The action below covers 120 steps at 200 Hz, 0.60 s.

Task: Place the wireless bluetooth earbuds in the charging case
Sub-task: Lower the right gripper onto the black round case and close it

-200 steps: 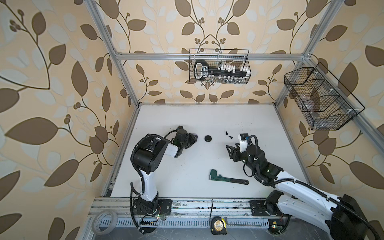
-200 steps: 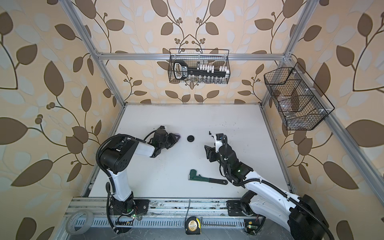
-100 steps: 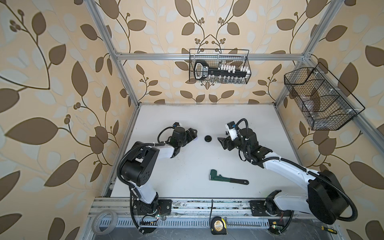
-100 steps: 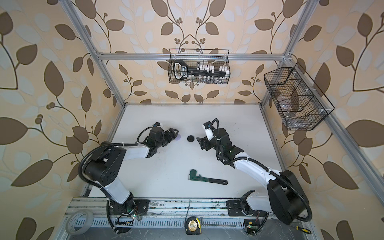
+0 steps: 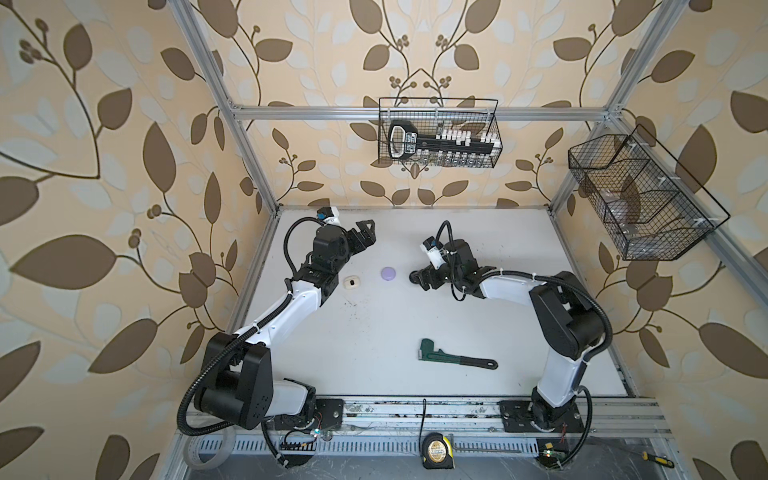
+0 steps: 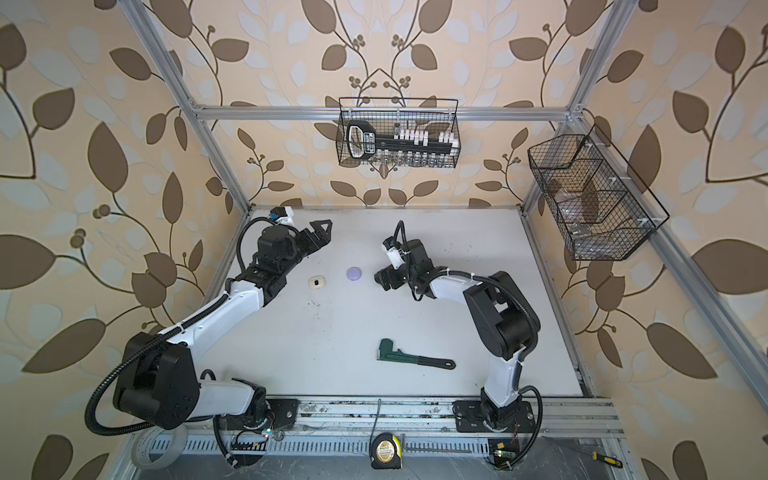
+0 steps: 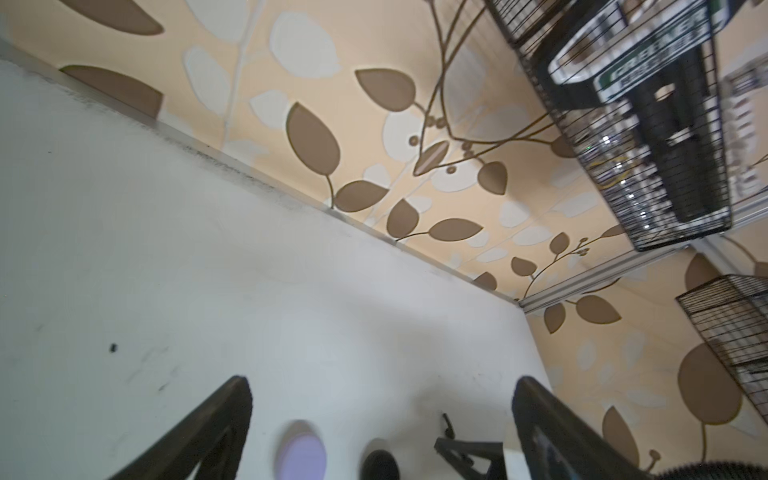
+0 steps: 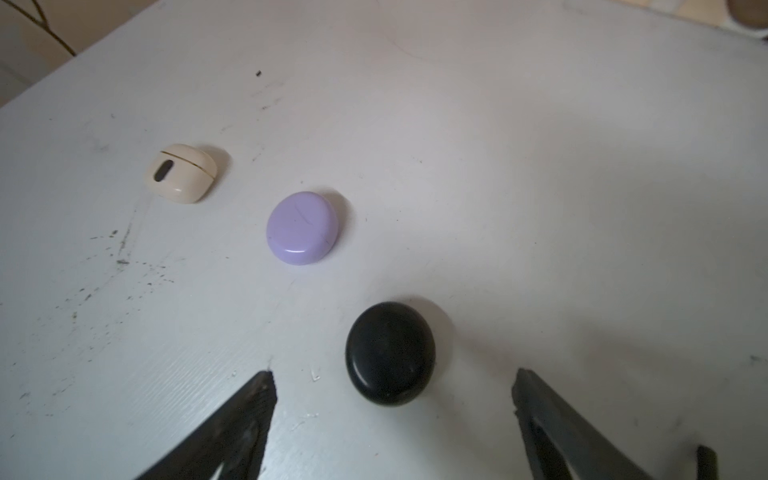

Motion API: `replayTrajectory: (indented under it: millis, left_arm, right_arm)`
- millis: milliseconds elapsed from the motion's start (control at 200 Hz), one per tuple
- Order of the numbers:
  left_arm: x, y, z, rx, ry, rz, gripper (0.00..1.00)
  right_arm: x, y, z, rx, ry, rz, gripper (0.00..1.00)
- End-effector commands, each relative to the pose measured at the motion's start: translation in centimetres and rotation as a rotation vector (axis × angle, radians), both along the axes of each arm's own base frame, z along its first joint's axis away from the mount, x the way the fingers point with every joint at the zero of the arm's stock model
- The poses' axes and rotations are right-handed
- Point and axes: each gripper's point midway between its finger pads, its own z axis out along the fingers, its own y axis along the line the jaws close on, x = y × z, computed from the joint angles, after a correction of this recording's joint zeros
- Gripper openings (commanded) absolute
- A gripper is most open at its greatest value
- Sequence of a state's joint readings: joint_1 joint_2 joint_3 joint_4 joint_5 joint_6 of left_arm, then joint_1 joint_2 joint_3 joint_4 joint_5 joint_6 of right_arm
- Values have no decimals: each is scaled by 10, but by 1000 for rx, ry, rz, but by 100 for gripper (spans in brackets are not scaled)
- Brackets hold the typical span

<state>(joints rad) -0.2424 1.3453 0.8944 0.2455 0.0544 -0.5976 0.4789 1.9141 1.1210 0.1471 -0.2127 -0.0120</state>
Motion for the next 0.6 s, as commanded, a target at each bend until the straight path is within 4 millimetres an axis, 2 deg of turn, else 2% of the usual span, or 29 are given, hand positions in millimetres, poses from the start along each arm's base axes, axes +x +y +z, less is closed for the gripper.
replayTrajectory:
  millis: [0, 50, 165, 380, 595]
  left_arm:
    - [-19, -9, -12, 104, 10, -112, 99]
    - [-25, -10, -14, 122, -11, -129, 99]
    - [-33, -6, -15, 180, -21, -141, 99]
    - [-38, -9, -15, 253, -6, -190, 99]
    - [-49, -3, -15, 287, -13, -182, 99]
  right_arm:
    - [4, 0, -25, -73, 98, 28, 92]
    - [13, 4, -27, -84, 110, 29, 93]
    - [12, 12, -39, -98, 136, 61, 95]
    - [11, 14, -41, -118, 146, 11, 95]
    - [5, 18, -44, -157, 154, 27, 86]
